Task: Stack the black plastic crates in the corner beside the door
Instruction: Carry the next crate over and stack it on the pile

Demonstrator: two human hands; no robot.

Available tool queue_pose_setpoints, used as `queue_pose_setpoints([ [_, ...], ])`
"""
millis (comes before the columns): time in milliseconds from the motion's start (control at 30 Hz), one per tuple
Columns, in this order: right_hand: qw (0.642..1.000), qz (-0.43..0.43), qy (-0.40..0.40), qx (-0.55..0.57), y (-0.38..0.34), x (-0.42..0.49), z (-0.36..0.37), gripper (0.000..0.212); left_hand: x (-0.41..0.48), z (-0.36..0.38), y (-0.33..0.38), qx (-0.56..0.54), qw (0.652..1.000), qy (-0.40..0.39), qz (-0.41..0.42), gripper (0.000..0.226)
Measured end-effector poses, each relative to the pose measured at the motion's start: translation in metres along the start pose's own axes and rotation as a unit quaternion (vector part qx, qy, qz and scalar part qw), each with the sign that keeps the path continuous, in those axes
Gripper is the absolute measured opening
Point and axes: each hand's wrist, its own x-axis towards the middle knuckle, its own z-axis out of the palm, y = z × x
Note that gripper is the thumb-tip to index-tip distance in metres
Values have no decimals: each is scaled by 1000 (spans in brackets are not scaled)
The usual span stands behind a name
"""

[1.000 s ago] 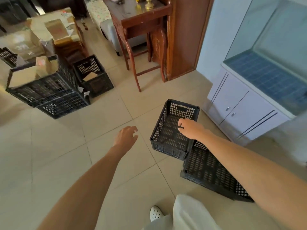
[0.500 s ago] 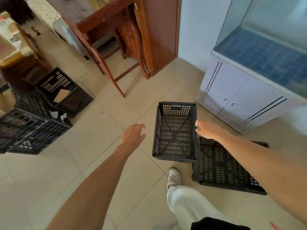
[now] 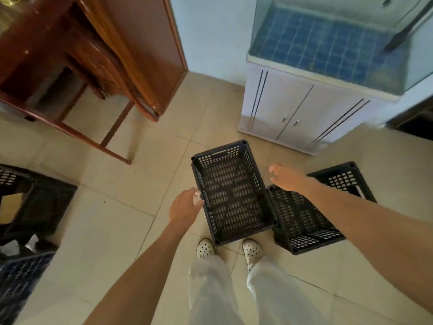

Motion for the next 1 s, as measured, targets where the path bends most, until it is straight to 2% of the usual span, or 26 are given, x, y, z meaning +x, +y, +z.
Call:
queue_pose_setpoints([
  [133,998,46,24,21,-1,26,3,30,44,11,-15,-45,998,-45,23,26],
  [300,997,78,23,11,2,65,37,32,96,50,-50,-41,993,-107,34,29],
  [533,994,105,1,40,29,127,94,40,167,121,-87,-23,972,-229,40,60],
  [667,994,107,16,24,51,165,126,46,204,169,-102,-52,980,-192,13,60],
  [800,990,138,-23,23,66,208,162,51,229,214,-127,-22,989,-144,-5,56],
  [900,985,154,-62,36,76,241,192,62,245,245,-146,-30,987,-150,-43,67],
  [1000,981,171,-64,65,81,268,217,69,252,270,-158,-95,983,-147,-56,85],
])
